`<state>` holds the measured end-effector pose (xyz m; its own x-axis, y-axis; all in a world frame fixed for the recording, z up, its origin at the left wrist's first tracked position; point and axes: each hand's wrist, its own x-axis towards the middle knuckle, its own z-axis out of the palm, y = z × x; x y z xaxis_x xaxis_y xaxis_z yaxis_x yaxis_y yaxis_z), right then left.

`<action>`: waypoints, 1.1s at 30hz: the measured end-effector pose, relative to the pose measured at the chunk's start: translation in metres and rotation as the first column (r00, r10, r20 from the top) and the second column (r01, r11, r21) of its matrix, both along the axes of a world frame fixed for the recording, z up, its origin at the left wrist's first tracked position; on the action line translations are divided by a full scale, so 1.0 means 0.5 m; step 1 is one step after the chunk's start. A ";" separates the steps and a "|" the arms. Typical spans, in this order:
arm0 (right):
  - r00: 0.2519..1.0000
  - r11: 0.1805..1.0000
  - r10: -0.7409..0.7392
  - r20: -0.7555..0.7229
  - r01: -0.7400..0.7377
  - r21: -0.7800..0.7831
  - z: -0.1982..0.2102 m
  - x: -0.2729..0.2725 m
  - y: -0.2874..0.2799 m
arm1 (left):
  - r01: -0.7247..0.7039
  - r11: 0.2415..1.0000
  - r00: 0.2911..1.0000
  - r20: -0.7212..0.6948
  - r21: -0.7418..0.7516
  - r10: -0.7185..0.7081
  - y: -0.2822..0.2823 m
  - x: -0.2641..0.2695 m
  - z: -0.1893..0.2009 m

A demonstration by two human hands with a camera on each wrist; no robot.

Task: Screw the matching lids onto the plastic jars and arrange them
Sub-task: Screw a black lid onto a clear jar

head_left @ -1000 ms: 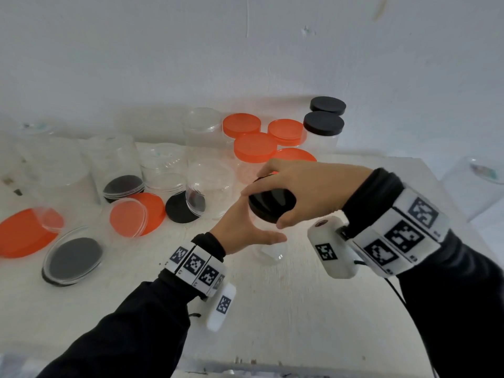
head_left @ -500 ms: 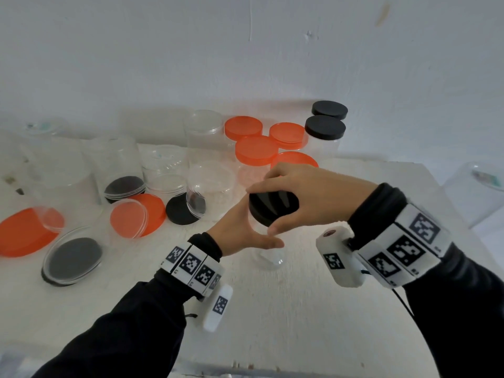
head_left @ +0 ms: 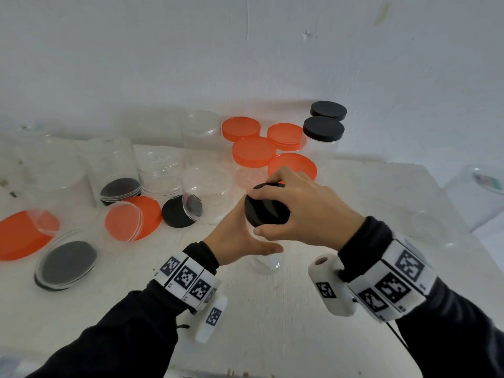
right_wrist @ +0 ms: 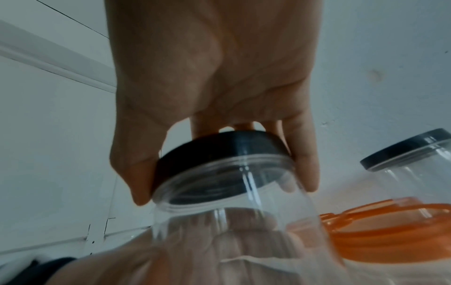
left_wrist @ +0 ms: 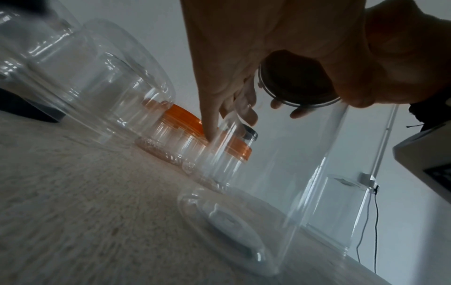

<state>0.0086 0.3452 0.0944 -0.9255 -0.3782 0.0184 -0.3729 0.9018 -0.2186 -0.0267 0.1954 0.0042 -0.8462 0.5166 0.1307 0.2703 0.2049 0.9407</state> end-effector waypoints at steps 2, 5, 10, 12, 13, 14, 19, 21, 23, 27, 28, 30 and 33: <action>1.000 1.000 -0.008 0.000 0.008 -0.012 -0.002 0.004 0.004 | -0.007 1.000 1.000 -0.006 -0.004 0.007 0.003 0.001 0.000; 0.999 0.999 -0.026 -0.038 0.025 -0.038 -0.010 0.011 0.007 | -0.006 1.000 1.000 -0.016 0.000 0.006 0.009 0.003 -0.002; 0.996 0.998 -0.062 -0.060 0.060 -0.035 -0.014 0.015 0.013 | 0.014 1.000 0.999 -0.036 0.010 -0.014 0.024 0.001 -0.006; 0.996 0.997 -0.081 -0.042 0.081 -0.018 -0.013 0.017 0.022 | 0.033 0.999 0.999 -0.021 0.012 -0.033 0.035 -0.001 -0.006; 0.995 0.996 -0.092 -0.037 0.092 -0.018 -0.013 0.018 0.028 | 0.050 0.999 0.999 -0.009 0.006 -0.050 0.040 -0.004 -0.003; 0.994 0.994 -0.106 -0.034 0.105 -0.021 -0.013 0.021 0.034 | 0.075 0.997 0.997 0.000 -0.006 -0.075 0.046 -0.008 -0.002; 0.975 0.975 -0.221 -0.025 0.222 0.018 -0.017 0.029 0.099 | 0.197 0.977 0.980 -0.020 -0.079 -0.199 0.064 -0.032 0.006; 0.960 0.958 -0.279 -0.024 0.280 0.056 -0.024 0.033 0.141 | 0.140 0.985 0.984 -0.097 -0.103 -0.150 0.067 -0.043 0.009; 0.936 0.935 -0.349 -0.038 0.351 0.051 -0.033 0.034 0.178 | 0.048 0.994 0.975 -0.212 -0.095 -0.067 0.077 -0.055 0.015; 0.878 0.883 -0.469 -0.094 0.465 -0.062 -0.056 0.011 0.239 | -0.079 0.995 0.902 -0.429 -0.064 0.044 0.126 -0.088 0.025; 0.864 0.869 -0.492 -0.108 0.480 -0.117 -0.062 0.001 0.253 | -0.108 0.992 0.868 -0.494 -0.073 0.058 0.142 -0.099 0.026; 0.828 0.817 -0.549 -0.116 0.503 -0.280 -0.075 -0.021 0.278 | -0.160 0.982 0.804 -0.591 -0.100 0.071 0.170 -0.119 0.026; 0.760 0.687 -0.643 -0.091 0.521 -0.507 -0.101 -0.055 0.311 | -0.213 0.968 0.771 -0.631 -0.134 0.083 0.201 -0.145 0.016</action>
<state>-0.0188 0.5005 0.0437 -0.8934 0.3419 0.2916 0.1013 0.7856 -0.6104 -0.0992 0.2956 0.0123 -0.6844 0.4609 0.5649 0.7290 0.4442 0.5208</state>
